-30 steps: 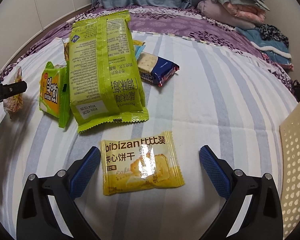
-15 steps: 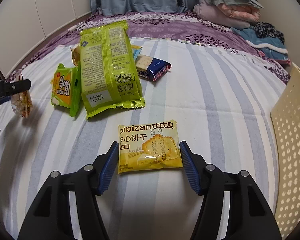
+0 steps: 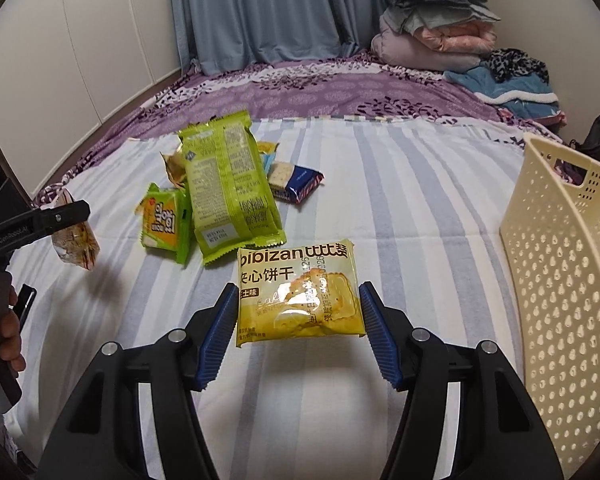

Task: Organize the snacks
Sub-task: 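Grasp the yellow bibizan packet with the right tool while the left tool carries the cookie bag toward the basket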

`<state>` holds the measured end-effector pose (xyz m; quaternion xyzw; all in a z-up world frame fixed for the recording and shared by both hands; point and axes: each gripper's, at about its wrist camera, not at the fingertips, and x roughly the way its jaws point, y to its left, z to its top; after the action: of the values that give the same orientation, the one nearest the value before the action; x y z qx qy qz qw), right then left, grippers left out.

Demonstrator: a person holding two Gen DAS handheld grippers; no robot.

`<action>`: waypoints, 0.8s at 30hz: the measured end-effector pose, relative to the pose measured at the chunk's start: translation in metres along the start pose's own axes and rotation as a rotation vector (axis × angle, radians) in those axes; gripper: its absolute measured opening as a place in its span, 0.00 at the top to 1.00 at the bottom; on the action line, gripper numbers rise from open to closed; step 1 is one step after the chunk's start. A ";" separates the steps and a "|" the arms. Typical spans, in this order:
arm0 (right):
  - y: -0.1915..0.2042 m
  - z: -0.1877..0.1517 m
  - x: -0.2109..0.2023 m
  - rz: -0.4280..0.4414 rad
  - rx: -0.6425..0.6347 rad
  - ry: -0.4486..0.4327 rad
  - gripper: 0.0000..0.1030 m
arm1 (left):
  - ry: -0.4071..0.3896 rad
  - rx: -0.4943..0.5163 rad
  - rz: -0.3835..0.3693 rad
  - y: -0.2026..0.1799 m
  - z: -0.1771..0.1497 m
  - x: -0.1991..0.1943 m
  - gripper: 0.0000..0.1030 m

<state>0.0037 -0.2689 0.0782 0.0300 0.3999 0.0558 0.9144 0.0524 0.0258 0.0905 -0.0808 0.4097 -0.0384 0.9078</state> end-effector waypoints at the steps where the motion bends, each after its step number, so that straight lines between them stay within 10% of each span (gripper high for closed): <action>1: -0.001 0.000 -0.004 0.001 0.002 -0.009 0.41 | -0.004 0.003 -0.003 -0.002 0.000 -0.003 0.12; 24: -0.077 -0.012 -0.113 -0.128 0.154 -0.229 0.40 | -0.101 0.161 -0.096 -0.087 0.001 -0.070 0.12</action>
<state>-0.0748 -0.3591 0.1445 0.0808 0.2970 -0.0373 0.9507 0.0069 -0.0498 0.1582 -0.0291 0.3546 -0.1107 0.9280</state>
